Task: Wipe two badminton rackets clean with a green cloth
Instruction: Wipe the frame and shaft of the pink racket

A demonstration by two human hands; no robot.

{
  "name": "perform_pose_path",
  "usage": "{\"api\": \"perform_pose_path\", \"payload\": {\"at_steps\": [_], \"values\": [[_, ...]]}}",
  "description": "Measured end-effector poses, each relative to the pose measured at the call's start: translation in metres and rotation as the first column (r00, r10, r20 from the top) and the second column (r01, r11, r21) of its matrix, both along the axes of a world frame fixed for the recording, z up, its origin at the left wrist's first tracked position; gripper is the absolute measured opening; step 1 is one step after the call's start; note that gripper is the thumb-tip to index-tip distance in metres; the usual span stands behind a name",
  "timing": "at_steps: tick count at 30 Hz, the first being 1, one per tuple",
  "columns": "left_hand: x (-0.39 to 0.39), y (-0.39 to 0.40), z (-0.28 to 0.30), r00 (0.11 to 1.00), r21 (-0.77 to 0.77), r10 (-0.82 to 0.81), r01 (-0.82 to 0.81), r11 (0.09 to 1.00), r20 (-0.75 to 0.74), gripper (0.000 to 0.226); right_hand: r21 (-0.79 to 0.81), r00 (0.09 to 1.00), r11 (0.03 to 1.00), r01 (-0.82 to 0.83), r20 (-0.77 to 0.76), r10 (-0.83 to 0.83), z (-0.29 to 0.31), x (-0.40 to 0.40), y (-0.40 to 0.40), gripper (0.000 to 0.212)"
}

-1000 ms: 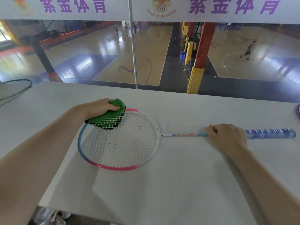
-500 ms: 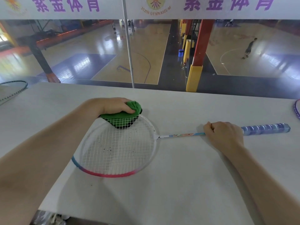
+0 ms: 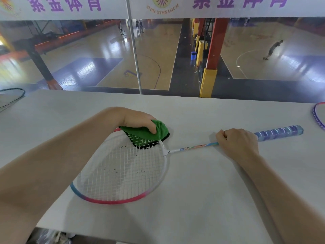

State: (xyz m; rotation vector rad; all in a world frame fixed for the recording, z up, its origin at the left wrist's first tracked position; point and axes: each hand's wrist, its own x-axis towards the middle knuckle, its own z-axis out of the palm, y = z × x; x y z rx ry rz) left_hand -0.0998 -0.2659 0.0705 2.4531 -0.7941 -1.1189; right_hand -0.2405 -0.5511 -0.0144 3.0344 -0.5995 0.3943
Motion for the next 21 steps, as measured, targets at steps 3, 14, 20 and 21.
{"api": "perform_pose_path", "payload": {"at_steps": [3,14,20,21], "values": [[-0.002,-0.004,0.007,0.998,-0.008,-0.009,0.009,1.000,-0.055,0.033,0.021,1.000,1.000,-0.007,0.003,0.007,0.000,-0.001,0.000,0.051],[-0.020,-0.031,0.016,0.971,0.175,-0.232,0.220,0.960,0.052,0.018,0.042,1.000,0.999,-0.025,-0.013,0.025,0.000,-0.003,-0.001,0.049],[-0.032,-0.045,0.009,0.922,0.226,-0.387,0.375,0.899,0.010,0.023,0.060,1.000,0.998,-0.029,-0.010,0.030,-0.002,-0.002,-0.002,0.050],[-0.035,-0.047,0.006,0.919,0.239,-0.395,0.381,0.893,0.013,0.025,0.063,1.000,0.998,-0.031,-0.005,0.031,-0.003,-0.003,-0.003,0.051]]}}
